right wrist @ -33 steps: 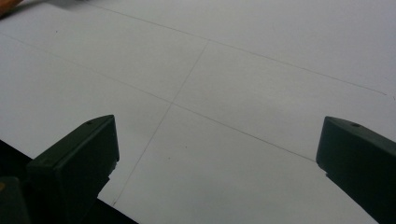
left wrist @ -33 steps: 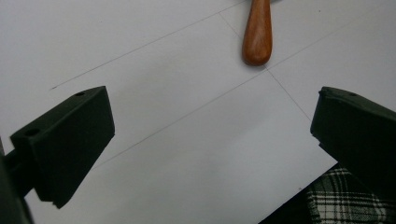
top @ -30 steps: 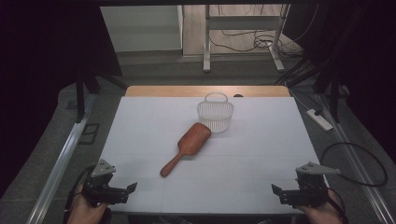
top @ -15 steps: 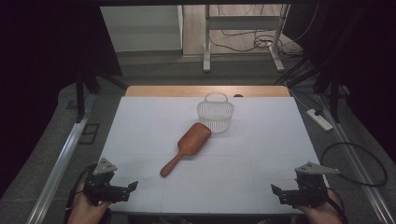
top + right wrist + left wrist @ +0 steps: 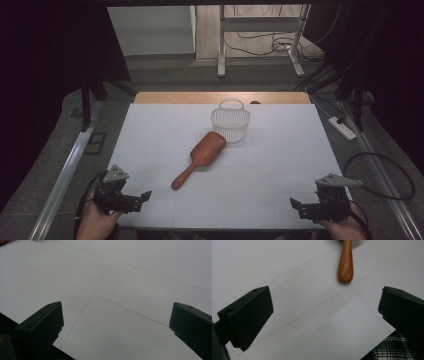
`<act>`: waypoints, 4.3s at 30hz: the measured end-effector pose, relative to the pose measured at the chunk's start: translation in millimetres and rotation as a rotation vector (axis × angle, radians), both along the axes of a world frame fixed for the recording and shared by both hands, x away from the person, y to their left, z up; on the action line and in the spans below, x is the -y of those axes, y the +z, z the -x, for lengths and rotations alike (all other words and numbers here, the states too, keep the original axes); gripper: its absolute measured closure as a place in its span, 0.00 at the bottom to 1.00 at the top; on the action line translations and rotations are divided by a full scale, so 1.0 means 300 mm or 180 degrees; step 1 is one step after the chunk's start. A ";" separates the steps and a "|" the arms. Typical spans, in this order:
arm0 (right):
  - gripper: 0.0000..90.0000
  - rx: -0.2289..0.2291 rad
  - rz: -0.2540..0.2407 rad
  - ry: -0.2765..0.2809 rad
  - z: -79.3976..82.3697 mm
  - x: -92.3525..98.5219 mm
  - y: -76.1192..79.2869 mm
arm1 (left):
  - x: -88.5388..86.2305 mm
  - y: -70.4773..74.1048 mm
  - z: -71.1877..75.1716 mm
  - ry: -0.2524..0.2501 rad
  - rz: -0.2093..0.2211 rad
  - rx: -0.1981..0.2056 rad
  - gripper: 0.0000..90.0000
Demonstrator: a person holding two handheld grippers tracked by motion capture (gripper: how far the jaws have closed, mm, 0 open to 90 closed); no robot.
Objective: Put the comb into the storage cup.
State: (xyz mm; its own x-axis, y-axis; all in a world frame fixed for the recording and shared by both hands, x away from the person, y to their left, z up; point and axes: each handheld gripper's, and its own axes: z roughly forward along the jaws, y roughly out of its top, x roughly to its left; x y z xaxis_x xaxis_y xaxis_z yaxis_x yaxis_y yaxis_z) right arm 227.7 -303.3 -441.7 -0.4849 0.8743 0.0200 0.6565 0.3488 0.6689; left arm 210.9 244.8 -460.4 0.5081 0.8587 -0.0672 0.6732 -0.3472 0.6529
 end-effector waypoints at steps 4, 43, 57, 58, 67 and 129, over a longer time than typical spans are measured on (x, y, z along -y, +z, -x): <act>0.00 0.0002 0.0000 0.0001 -0.001 0.000 0.000 | 0.018 0.000 -0.017 -0.0060 -0.0022 -0.0010 0.00; 0.00 -0.0026 0.0008 0.0043 -0.004 -0.003 -0.002 | 0.160 0.018 -0.209 -0.0352 -0.0170 -0.0160 0.00; 0.00 -0.0032 -0.0001 0.0050 -0.004 -0.002 -0.002 | 0.219 0.007 -0.275 -0.0574 -0.0264 -0.0245 0.00; 0.00 -0.0033 -0.0002 0.0050 -0.004 -0.002 -0.002 | 0.222 0.006 -0.281 -0.0591 -0.0278 -0.0254 0.00; 0.00 -0.0035 -0.0002 0.0054 -0.005 -0.002 -0.002 | 0.250 0.002 -0.318 -0.0656 -0.0332 -0.0303 0.00; 0.00 -0.0055 -0.0024 0.0090 -0.006 0.000 -0.003 | 0.438 -0.030 -0.542 -0.0788 -0.0538 -0.0552 0.00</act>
